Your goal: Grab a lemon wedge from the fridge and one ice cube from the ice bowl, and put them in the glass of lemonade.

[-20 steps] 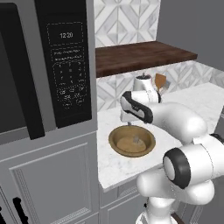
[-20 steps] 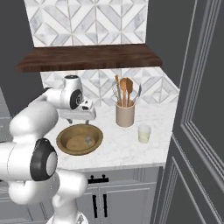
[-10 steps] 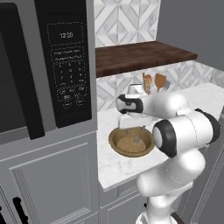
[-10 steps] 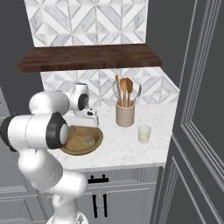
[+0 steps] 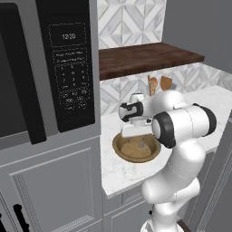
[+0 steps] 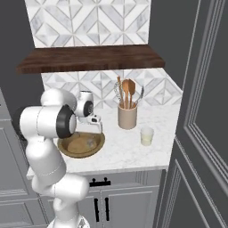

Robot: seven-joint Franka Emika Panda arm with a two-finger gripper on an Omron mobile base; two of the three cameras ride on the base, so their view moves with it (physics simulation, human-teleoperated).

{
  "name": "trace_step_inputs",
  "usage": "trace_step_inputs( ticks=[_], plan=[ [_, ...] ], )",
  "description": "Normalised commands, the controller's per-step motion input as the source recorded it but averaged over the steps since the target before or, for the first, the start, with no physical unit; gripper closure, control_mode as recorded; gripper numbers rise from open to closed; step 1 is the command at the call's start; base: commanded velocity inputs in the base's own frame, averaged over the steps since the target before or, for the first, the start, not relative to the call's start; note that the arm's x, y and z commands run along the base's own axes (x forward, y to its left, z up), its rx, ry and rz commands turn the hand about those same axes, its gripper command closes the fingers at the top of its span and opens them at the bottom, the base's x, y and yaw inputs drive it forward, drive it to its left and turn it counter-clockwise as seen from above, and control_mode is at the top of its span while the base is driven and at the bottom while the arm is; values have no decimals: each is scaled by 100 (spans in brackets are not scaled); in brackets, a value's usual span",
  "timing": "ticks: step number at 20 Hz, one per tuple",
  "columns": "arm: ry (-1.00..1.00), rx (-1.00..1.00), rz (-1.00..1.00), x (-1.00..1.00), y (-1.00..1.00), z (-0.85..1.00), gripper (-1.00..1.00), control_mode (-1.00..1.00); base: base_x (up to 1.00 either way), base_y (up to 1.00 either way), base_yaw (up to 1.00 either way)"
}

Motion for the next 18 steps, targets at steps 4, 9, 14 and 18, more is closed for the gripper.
trace_step_inputs(
  ticks=[4,9,14,18],
  plan=[
    [1,0,0,3,0,-29,-100,-100,0,0,0],
    [1,4,0,0,-1,-43,-100,-100,0,0,0],
    [0,4,0,0,-1,-22,-100,-100,0,0,0],
    [-2,1,0,-11,0,-2,-100,-100,0,0,0]
  ],
)
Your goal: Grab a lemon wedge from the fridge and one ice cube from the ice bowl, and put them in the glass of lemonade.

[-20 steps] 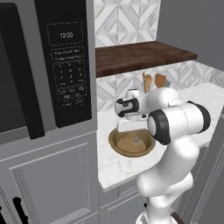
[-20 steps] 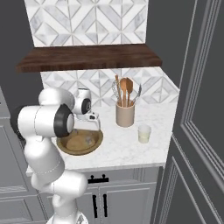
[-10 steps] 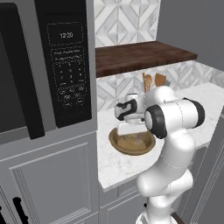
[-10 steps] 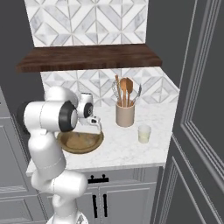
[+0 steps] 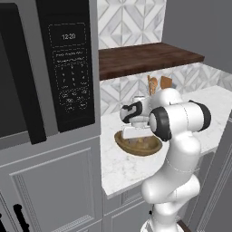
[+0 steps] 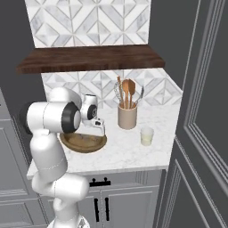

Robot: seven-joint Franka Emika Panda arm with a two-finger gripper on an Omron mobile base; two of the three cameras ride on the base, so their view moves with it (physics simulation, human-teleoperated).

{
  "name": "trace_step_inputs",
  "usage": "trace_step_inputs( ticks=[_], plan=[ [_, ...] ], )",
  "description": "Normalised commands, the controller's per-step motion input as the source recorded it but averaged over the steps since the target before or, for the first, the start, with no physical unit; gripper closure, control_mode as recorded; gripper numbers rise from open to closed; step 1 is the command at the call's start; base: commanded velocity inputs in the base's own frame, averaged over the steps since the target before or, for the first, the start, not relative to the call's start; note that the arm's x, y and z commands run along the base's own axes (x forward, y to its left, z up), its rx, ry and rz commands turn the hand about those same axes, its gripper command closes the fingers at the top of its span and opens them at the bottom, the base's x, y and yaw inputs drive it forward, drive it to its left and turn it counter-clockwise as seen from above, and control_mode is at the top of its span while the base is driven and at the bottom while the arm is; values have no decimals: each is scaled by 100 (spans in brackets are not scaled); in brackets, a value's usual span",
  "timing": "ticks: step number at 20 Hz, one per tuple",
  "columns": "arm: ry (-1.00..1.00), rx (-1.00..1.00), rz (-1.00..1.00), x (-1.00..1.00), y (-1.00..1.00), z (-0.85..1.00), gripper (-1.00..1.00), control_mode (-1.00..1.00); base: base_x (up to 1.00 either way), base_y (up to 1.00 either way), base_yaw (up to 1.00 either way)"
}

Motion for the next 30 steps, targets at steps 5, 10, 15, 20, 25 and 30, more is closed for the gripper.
trace_step_inputs(
  ticks=[5,10,15,20,25,30],
  plan=[
    [-8,0,0,-17,11,0,-100,-100,0,0,0],
    [-12,0,1,-8,16,-3,-100,-100,0,0,0],
    [-17,2,2,-5,9,-9,-100,-100,0,0,0],
    [-7,1,1,-24,0,0,-100,-100,0,0,0],
    [-9,0,3,-6,1,0,-100,-100,0,0,0],
    [-6,0,3,0,0,0,-100,-100,0,0,0]
  ],
)
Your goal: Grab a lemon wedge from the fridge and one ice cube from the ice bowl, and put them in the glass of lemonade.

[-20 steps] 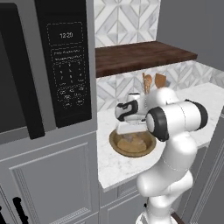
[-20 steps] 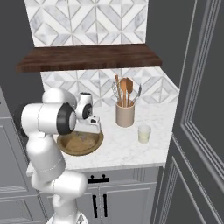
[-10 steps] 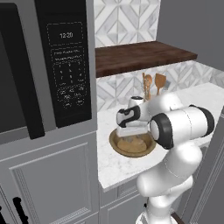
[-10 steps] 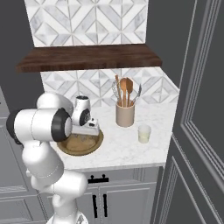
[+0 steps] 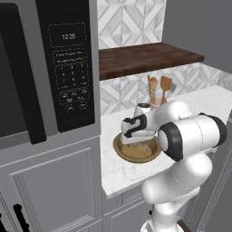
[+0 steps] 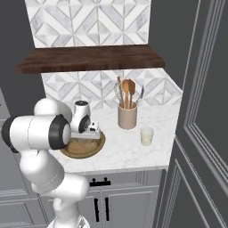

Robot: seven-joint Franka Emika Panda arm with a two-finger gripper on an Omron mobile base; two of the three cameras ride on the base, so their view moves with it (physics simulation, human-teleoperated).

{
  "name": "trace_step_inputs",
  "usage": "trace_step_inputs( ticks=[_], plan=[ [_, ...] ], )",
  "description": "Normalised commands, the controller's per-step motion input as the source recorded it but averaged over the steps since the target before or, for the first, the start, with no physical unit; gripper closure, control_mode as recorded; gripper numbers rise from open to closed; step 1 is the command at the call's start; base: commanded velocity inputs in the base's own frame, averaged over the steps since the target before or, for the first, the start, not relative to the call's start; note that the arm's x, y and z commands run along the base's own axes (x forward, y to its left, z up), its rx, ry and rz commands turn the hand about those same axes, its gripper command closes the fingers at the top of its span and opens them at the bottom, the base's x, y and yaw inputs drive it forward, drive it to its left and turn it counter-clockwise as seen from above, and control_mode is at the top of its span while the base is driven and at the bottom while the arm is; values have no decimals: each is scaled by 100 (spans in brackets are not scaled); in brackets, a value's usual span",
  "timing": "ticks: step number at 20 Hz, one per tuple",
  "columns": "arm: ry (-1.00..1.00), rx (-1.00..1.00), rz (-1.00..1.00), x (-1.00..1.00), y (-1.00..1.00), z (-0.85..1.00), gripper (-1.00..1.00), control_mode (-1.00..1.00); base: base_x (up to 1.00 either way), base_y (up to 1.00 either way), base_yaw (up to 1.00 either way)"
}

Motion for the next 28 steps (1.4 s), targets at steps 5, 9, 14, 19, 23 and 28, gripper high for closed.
trace_step_inputs(
  ticks=[5,9,14,19,23,28],
  plan=[
    [-2,0,2,0,0,0,-100,-100,0,0,0],
    [-4,0,2,0,0,-6,-100,-100,0,0,0],
    [0,0,3,0,0,-14,-100,-100,0,0,0],
    [-1,0,3,0,1,-8,-100,-100,0,0,0],
    [-8,0,3,0,7,0,-100,-100,0,0,0],
    [-11,0,0,0,8,-1,-100,-100,0,0,0]
  ],
)
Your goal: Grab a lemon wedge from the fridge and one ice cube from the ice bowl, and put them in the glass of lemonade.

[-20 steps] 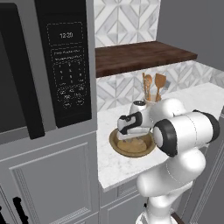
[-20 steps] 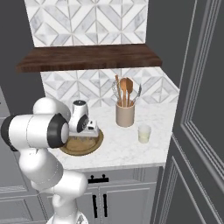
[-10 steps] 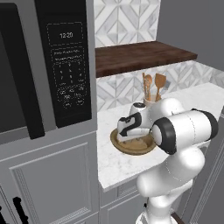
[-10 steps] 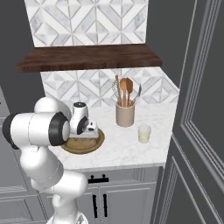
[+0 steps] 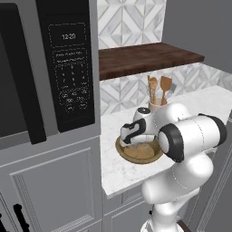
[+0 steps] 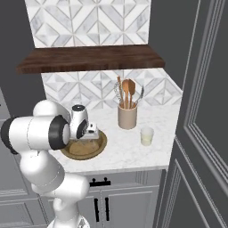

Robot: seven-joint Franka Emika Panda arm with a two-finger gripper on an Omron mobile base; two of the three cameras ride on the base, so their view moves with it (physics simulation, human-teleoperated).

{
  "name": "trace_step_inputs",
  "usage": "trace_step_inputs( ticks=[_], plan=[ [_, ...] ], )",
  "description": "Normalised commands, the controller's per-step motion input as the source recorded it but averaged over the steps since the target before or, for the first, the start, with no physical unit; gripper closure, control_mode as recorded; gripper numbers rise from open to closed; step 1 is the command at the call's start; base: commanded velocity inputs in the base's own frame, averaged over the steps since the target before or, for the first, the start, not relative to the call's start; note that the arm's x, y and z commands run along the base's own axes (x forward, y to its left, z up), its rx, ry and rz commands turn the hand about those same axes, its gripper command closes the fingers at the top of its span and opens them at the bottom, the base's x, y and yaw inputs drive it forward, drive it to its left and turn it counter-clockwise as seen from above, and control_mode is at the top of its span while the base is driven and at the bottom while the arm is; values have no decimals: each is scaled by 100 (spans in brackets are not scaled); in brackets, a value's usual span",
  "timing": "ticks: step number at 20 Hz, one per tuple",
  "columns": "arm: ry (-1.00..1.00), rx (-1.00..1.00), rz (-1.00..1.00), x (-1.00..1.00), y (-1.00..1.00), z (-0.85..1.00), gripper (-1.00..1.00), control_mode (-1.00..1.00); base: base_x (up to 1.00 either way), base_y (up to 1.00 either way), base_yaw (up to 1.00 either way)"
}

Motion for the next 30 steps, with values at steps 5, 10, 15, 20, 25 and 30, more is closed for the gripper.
trace_step_inputs(
  ticks=[5,10,15,20,25,30],
  plan=[
    [-12,0,0,0,0,-11,-100,-100,0,0,0],
    [-1,0,0,0,0,-4,-100,-100,0,0,0],
    [0,0,0,0,0,0,100,-100,0,0,0],
    [0,0,0,0,0,0,100,-100,0,0,0],
    [0,0,0,0,0,0,100,-100,0,0,0],
    [-2,0,0,-7,0,21,100,-100,0,0,0]
  ],
)
